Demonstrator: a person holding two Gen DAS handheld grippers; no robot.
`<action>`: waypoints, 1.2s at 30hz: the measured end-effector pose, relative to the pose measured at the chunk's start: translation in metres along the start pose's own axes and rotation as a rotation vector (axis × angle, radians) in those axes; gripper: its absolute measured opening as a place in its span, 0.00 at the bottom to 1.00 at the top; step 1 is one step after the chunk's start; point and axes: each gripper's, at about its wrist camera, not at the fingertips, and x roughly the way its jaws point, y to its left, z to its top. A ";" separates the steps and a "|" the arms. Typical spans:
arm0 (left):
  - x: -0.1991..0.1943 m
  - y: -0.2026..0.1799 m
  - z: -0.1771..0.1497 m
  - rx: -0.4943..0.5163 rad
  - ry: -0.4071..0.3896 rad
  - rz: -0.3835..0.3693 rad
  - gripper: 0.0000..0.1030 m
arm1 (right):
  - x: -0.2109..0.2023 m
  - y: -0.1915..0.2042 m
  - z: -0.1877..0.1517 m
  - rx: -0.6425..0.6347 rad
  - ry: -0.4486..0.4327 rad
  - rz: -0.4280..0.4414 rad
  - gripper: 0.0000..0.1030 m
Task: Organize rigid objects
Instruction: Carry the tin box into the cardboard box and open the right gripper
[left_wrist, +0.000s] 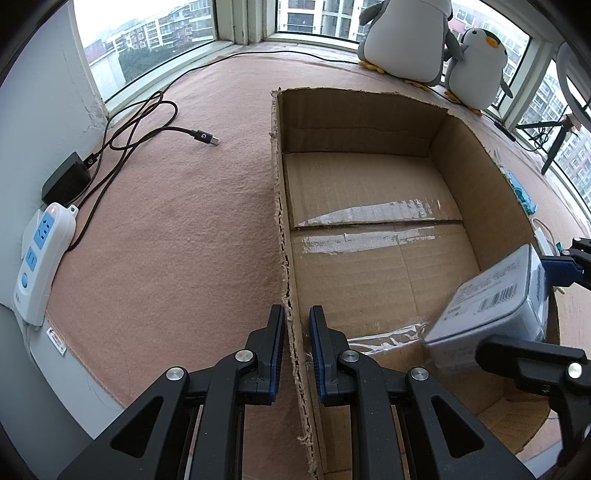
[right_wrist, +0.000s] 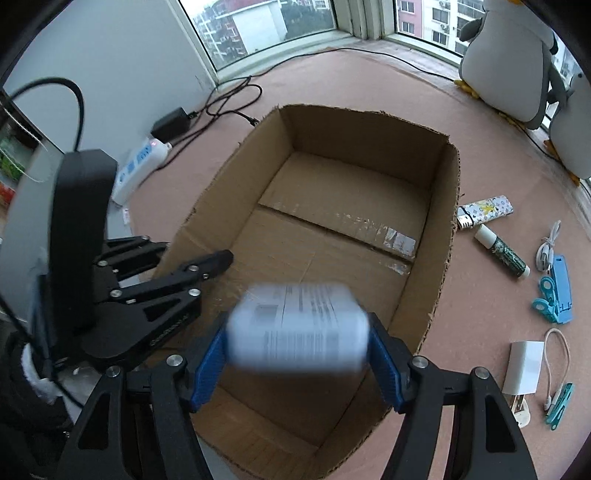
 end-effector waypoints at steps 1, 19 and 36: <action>0.000 0.000 0.000 0.000 -0.001 0.000 0.14 | 0.000 0.001 0.001 -0.005 0.003 -0.006 0.64; -0.001 -0.002 0.000 0.000 -0.002 0.004 0.14 | -0.029 0.002 -0.005 0.040 -0.060 0.033 0.68; 0.000 -0.004 -0.001 0.000 -0.004 0.004 0.14 | -0.095 -0.064 -0.053 0.283 -0.241 -0.017 0.68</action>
